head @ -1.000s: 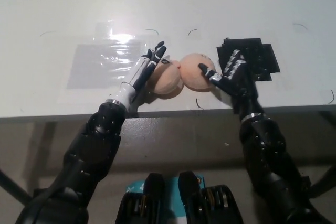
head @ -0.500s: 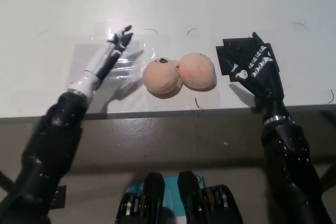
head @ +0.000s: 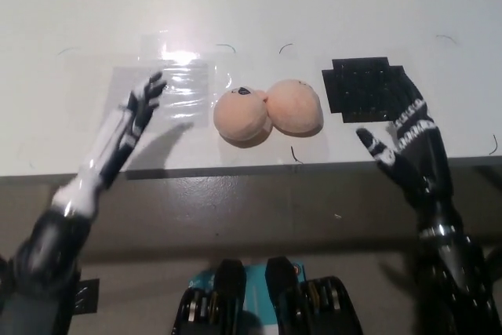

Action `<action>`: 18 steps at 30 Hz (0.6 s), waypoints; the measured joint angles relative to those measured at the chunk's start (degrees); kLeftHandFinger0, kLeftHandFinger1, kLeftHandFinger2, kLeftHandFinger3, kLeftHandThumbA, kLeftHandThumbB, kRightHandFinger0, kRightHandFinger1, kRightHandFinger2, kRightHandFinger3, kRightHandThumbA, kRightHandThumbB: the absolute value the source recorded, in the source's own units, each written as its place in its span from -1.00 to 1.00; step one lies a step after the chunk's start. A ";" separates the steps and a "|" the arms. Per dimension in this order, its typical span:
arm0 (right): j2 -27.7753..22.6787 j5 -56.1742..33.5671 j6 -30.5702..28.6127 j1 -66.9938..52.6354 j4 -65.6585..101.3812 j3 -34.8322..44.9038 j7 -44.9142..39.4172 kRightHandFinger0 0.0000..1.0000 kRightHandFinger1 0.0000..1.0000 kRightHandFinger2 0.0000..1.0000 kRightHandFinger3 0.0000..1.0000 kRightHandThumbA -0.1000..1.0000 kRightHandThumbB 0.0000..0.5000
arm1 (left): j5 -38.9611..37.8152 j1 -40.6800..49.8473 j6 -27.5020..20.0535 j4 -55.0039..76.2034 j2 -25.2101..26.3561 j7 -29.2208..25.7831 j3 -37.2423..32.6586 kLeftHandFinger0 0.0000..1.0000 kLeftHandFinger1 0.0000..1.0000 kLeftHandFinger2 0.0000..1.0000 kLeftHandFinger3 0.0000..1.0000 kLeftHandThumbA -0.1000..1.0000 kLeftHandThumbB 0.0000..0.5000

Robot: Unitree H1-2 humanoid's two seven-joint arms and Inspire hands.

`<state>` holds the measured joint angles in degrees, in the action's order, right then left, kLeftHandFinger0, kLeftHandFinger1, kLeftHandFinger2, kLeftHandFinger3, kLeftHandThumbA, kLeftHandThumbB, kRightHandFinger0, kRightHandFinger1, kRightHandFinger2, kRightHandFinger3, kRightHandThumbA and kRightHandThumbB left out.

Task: Use both hands to push two dumpling toys together to the middle

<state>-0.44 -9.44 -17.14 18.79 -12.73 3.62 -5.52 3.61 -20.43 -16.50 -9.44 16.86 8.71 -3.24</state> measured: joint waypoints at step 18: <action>-5.49 0.61 0.46 -24.95 18.44 -5.02 -2.65 1.00 1.00 1.00 1.00 1.00 0.52 | -3.46 27.73 -2.44 21.92 -0.94 1.21 -0.04 1.00 1.00 1.00 1.00 1.00 0.53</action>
<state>-5.92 -8.83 -16.68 -6.16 5.71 -1.40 -8.17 0.16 7.30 -18.94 12.48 15.92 9.91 -3.28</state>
